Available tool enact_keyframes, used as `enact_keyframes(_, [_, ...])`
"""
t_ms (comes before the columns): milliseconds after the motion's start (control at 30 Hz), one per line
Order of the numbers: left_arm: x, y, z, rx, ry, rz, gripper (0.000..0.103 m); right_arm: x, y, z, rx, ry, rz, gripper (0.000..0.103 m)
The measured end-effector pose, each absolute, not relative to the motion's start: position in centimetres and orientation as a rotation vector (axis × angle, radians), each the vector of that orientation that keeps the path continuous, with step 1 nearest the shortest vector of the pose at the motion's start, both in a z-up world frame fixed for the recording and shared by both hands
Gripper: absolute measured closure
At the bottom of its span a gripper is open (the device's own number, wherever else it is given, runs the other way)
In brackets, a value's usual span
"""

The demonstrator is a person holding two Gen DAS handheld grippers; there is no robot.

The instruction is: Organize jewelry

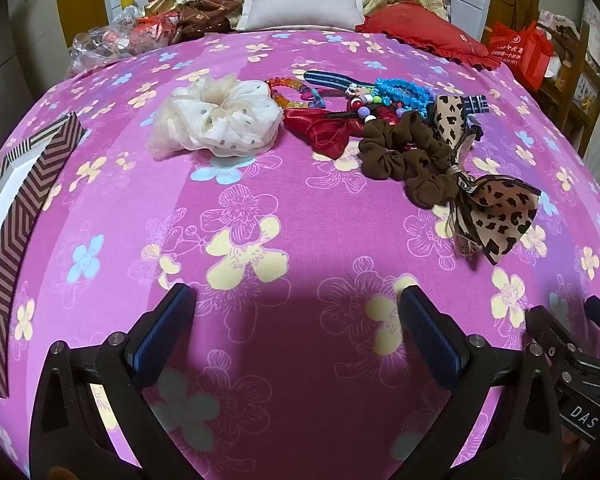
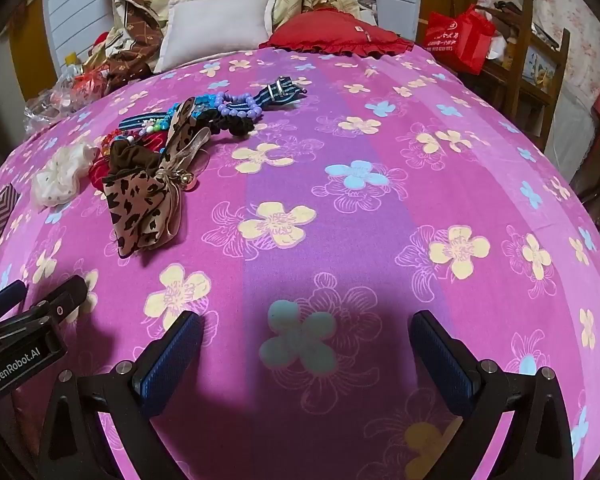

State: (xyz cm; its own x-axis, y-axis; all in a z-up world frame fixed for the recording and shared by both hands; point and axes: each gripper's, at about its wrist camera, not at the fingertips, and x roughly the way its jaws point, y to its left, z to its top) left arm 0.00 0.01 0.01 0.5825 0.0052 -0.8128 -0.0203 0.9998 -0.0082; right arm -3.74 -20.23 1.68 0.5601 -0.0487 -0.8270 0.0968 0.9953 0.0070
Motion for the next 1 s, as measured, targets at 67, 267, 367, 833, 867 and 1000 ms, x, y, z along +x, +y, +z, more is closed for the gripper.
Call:
enact_keyframes(67, [0.0, 0.0, 0.0, -0.007, 0.948, 0.017, 0.0, -3.7, -20.2, 1.7, 0.054, 0.968, -0.085, 0.0])
enact_keyframes(267, [-0.8, 1.4, 0.7, -0.022, 0.965, 0.0, 0.002, -3.9, -20.2, 1.7, 0.052, 0.968, -0.081, 0.0])
enact_keyframes(367, [-1.9, 3.8, 2.1, -0.056, 0.944, -0.011, 0.002, -4.0, -20.2, 1.7, 0.052, 0.969, -0.082, 0.0])
enact_keyframes(833, [-4.9, 17.1, 1.6, -0.087, 0.944, 0.176, 0.002, -3.7, -20.3, 1.7, 0.053, 0.971, -0.081, 0.0])
enact_keyframes(867, [-5.0, 17.7, 1.3, -0.098, 0.948, 0.177, 0.002, -3.7, -20.3, 1.7, 0.053, 0.971, -0.08, 0.0])
enact_keyframes(1000, [-5.4, 19.1, 0.7, -0.114, 0.963, 0.212, 0.002, -3.8, -20.3, 1.7, 0.053, 0.971, -0.081, 0.0])
